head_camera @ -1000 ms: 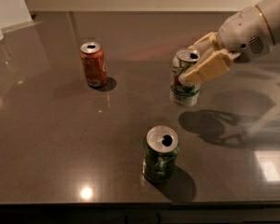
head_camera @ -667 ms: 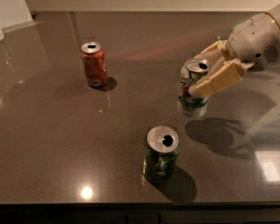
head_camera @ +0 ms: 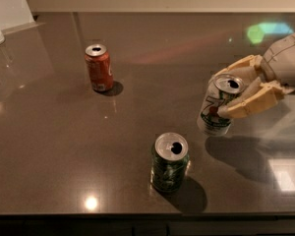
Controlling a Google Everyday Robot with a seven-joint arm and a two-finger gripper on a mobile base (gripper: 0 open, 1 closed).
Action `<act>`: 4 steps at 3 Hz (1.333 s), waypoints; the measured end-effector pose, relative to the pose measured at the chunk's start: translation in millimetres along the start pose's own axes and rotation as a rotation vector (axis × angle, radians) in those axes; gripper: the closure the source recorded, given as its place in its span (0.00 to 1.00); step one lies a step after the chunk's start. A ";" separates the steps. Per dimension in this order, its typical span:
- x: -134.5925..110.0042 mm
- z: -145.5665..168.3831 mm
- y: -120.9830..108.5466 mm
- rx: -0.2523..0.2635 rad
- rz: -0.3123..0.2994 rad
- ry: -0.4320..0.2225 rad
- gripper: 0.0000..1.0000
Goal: Move 7up can near green can
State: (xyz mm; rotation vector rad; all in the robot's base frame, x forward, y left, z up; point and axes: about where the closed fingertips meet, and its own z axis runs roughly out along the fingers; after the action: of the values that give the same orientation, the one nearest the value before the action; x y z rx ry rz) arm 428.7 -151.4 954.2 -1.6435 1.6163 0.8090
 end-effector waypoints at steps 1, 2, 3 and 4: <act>0.0 0.0 0.0 0.000 0.000 0.000 1.00; 1.6 5.5 6.7 -0.015 0.005 -0.016 1.00; 6.5 16.1 20.6 -0.050 0.007 -0.035 1.00; 12.3 25.9 32.7 -0.082 0.006 -0.025 1.00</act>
Offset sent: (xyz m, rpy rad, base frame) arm -0.0205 0.0042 -0.0133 0.0370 0.0415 0.0316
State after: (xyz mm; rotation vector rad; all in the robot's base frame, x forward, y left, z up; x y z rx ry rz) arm 397.3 -137.0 927.7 -1.6794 1.5904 0.9056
